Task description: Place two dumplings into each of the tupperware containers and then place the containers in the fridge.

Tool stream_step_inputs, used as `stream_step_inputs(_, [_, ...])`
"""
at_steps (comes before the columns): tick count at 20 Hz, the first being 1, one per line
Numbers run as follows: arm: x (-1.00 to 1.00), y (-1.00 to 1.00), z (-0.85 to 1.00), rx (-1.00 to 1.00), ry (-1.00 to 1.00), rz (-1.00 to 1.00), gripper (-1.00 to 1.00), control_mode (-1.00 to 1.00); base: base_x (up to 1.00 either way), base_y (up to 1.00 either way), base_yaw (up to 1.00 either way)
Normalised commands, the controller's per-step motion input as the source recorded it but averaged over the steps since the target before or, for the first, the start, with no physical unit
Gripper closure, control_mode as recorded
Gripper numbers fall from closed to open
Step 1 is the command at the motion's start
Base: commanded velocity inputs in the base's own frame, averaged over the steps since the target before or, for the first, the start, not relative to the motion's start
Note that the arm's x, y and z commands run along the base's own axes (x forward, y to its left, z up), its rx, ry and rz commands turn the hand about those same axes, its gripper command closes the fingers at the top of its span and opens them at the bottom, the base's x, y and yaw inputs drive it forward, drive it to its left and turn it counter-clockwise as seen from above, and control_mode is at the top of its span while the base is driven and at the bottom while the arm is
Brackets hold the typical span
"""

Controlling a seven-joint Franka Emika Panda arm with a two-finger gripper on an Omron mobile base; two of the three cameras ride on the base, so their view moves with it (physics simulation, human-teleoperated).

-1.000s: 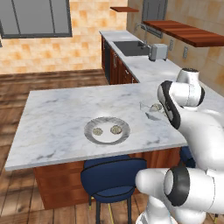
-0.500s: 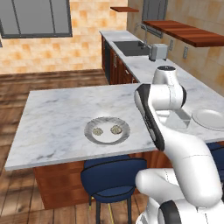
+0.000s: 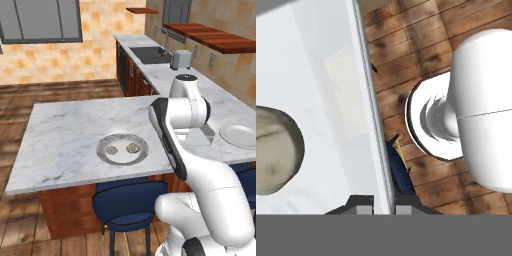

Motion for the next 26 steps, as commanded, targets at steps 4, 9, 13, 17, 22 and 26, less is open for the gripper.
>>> stream_step_inputs(4, [-0.02,-0.05,0.01,0.00,-0.05,0.15,1.00,-1.00,0.00,0.00,0.00])
stream_step_inputs(9, [-0.13,-0.05,0.00,-0.04,-0.08,0.02,1.00,-1.00,0.00,0.00,0.00])
stream_step_inputs(13, [-0.25,-0.02,0.00,-0.12,-0.14,0.00,1.00,-1.00,0.00,0.00,0.00])
stream_step_inputs(17, [-0.28,-0.13,0.00,-0.01,-0.12,0.03,1.00,-1.00,0.00,0.00,0.00])
stream_step_inputs(22, [0.04,0.00,0.00,0.00,0.00,0.03,1.00,-1.00,0.00,0.00,0.00])
stream_step_inputs(26, [0.00,0.00,0.01,0.00,0.00,0.00,1.00,-1.00,0.00,0.00,0.00])
